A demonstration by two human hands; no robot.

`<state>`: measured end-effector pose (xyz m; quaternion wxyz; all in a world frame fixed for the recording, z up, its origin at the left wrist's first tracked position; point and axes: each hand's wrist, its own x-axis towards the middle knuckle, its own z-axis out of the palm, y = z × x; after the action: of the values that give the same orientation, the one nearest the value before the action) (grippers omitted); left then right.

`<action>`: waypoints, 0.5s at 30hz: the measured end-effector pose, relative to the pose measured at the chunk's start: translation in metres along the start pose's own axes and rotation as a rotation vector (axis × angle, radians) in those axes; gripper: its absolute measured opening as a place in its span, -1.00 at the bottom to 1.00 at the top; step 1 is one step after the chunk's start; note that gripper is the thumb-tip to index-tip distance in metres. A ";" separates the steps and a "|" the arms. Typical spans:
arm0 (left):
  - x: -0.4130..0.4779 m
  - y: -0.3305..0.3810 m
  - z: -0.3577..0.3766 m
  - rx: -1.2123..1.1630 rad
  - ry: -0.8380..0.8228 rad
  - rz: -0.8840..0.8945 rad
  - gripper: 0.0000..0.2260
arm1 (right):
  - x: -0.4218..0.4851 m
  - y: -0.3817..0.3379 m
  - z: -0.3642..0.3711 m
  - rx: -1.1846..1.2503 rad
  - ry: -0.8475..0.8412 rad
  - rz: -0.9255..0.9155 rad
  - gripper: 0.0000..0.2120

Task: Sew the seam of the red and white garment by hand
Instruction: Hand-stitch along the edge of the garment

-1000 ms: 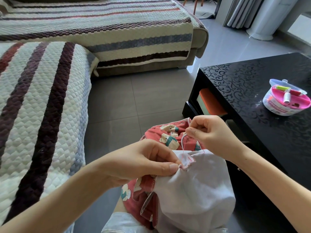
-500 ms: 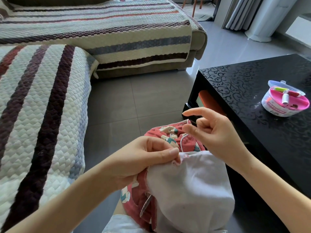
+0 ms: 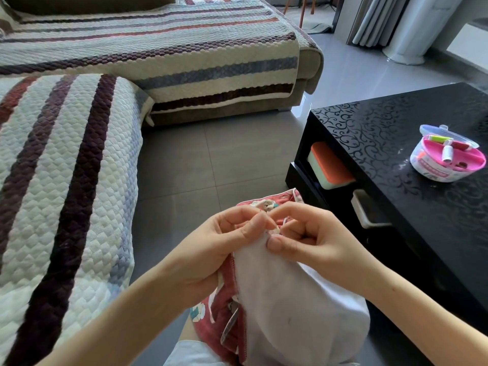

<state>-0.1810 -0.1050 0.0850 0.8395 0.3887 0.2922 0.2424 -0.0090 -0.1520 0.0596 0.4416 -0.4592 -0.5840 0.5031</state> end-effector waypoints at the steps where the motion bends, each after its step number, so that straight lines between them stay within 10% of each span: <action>1: 0.000 0.000 0.000 -0.021 -0.005 -0.007 -0.89 | 0.001 -0.001 -0.001 0.027 -0.018 0.018 -0.93; 15: 0.018 -0.003 -0.030 -0.259 0.016 0.054 -0.65 | -0.008 -0.011 -0.017 0.218 -0.102 0.144 -0.89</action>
<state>-0.1881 -0.0806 0.0613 0.8735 0.2828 0.2545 0.3037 0.0082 -0.1573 0.0723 0.4215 -0.4230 -0.5131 0.6165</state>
